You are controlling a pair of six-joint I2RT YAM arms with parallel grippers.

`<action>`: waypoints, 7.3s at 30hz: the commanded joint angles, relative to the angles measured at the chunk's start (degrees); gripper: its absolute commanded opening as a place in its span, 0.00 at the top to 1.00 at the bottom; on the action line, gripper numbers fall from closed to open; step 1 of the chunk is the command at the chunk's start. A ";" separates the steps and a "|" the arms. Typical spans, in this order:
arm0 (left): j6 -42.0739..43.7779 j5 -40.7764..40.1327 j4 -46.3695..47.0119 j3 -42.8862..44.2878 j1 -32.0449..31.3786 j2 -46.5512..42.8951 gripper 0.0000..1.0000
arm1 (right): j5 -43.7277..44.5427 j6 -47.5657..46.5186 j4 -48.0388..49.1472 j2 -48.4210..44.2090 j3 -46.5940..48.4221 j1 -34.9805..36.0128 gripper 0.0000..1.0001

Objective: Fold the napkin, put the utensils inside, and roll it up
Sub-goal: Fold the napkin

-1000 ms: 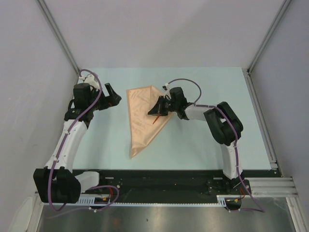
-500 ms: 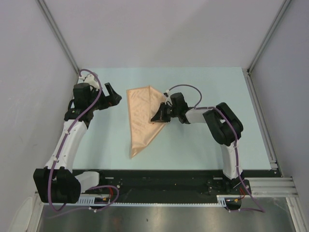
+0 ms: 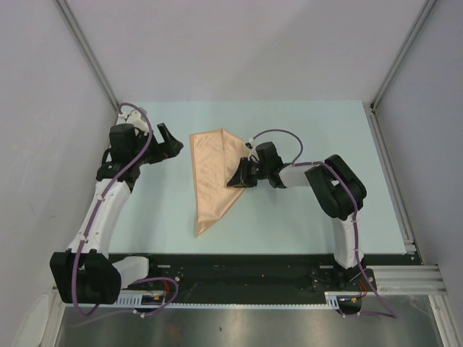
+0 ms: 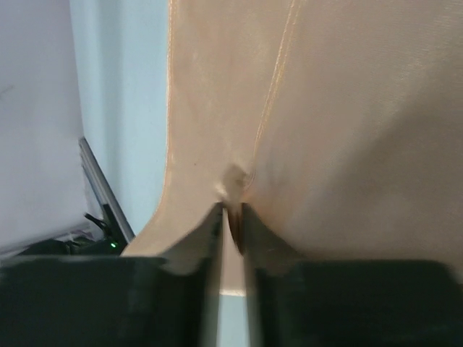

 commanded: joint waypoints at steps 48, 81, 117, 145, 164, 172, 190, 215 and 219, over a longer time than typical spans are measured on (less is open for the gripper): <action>-1.15 1.96 1.97 -0.36 0.47 -3.02 0.00 | 4.00 -13.71 -7.02 -8.35 3.14 24.37 0.47; -0.80 2.14 1.71 -0.19 0.47 -3.81 0.00 | 56.66 -43.77 -29.19 -7.41 11.32 48.46 0.33; -1.68 4.34 2.41 -0.54 0.47 -3.20 0.00 | 55.16 -47.47 -23.74 -1.52 11.93 47.23 0.37; -1.68 4.51 2.41 -0.54 0.47 -3.11 0.00 | 42.52 -42.11 -24.70 -2.13 12.72 45.30 1.00; -1.51 3.72 2.32 -0.54 0.47 -3.81 0.00 | 28.01 -29.28 -13.46 -16.36 4.29 30.03 1.00; -1.59 3.89 2.41 -0.54 0.47 -3.55 0.00 | 24.84 -26.47 -7.84 -20.85 -2.30 18.59 1.00; -2.03 4.60 2.68 -0.72 0.47 -3.28 0.00 | 21.15 -25.23 -2.64 -23.76 -8.90 0.30 1.00; -2.03 4.69 2.68 -0.80 0.47 -2.67 0.00 | 19.92 -25.32 -2.64 -14.00 -6.18 -7.79 0.93; -2.03 4.60 2.68 -0.80 0.47 -2.58 0.00 | 20.00 -26.98 -6.07 -15.31 -4.15 -9.10 0.48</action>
